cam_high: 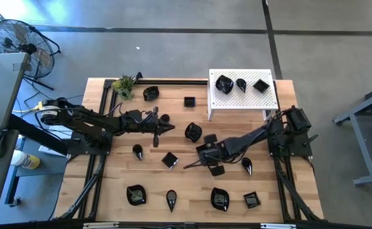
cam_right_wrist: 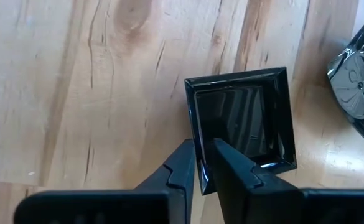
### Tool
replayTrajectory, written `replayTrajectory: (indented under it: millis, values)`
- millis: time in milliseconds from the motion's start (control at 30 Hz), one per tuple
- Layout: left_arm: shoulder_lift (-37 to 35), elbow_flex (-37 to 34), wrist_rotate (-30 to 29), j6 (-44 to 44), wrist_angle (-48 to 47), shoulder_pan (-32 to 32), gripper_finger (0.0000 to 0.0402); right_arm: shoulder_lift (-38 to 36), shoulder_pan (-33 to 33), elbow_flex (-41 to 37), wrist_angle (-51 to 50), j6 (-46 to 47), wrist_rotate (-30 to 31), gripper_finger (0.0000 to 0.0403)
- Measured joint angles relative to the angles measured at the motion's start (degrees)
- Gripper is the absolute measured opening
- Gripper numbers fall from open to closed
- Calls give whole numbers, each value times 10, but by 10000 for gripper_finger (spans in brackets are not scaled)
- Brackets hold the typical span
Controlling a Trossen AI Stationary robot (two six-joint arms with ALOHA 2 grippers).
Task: Pick & Place Mini shaped plates
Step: Stack the black square plate on top of the black square plate on the shelf
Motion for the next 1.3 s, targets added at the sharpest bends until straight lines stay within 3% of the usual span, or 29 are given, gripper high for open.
replayTrajectory:
  millis: [900, 1300]
  values:
    - [0, 0, 15, 1, 0, 0, 1, 1, -24, 0, 0, -40, -18, 29]
    - [0, 0, 18, 1, 0, 0, 1, 1, -37, 0, 1, -60, -23, 95]
